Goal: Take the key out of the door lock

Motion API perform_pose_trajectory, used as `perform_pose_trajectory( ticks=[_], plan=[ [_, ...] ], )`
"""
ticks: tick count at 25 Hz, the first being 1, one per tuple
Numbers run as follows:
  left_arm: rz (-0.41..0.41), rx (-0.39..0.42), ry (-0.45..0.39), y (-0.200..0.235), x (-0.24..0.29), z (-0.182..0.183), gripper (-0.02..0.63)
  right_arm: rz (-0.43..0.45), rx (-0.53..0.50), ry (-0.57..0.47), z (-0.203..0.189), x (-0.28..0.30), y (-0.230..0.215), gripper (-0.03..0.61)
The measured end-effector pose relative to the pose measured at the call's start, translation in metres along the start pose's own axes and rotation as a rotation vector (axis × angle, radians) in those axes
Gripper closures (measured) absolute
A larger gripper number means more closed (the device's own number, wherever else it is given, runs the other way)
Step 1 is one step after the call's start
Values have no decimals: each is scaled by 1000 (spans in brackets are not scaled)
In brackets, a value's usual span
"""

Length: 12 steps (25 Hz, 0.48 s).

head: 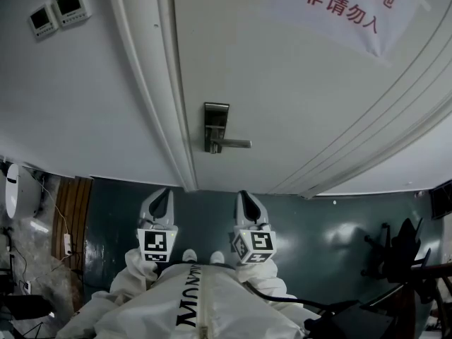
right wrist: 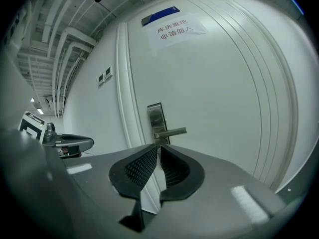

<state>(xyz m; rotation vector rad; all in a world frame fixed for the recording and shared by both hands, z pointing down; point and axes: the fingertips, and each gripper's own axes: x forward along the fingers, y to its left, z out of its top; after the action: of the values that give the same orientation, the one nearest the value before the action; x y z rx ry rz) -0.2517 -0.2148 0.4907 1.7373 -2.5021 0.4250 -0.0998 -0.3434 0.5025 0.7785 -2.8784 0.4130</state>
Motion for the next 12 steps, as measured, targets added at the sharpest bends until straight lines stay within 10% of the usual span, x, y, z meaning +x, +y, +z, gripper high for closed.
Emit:
perform_pose_trajectory(
  ticks=[12],
  plan=[
    [23,-7,19,8,-1,-5,614,70,236,49,-27,47,-6,480]
  ],
)
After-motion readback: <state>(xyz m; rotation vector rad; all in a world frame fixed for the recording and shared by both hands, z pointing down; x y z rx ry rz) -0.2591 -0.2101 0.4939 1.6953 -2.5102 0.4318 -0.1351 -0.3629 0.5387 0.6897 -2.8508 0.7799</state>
